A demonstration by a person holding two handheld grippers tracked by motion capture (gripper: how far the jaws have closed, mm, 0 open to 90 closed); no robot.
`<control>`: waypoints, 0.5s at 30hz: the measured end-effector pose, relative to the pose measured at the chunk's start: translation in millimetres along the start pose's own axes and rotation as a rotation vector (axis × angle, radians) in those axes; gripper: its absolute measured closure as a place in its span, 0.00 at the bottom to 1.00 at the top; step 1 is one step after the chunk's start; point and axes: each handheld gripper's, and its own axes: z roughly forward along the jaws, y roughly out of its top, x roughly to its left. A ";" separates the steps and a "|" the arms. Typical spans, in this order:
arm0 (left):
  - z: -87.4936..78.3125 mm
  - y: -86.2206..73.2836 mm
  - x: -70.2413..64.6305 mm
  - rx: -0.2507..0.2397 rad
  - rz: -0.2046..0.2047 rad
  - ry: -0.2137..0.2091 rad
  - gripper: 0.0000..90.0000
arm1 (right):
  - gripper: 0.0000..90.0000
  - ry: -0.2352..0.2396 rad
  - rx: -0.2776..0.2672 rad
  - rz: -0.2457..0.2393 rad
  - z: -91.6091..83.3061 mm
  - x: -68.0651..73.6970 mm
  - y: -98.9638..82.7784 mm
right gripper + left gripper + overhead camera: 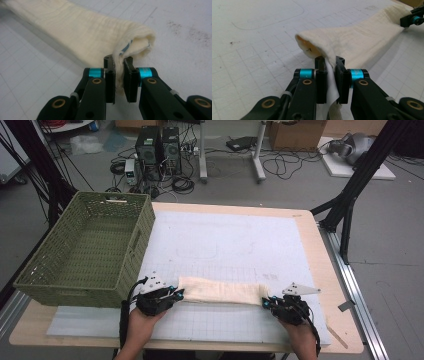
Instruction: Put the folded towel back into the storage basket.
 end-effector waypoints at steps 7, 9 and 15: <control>-4.8 5.4 -4.1 -0.022 0.015 -0.016 0.91 | 0.91 0.007 -0.080 -0.062 -12.5 -6.1 5.9; -9.1 10.0 -6.1 -0.043 0.021 -0.018 0.91 | 0.91 0.015 -0.106 -0.101 -16.1 -7.2 7.9; -23.1 24.1 -10.5 -0.103 0.050 -0.033 0.91 | 0.91 0.010 -0.152 -0.147 -22.2 -10.2 19.9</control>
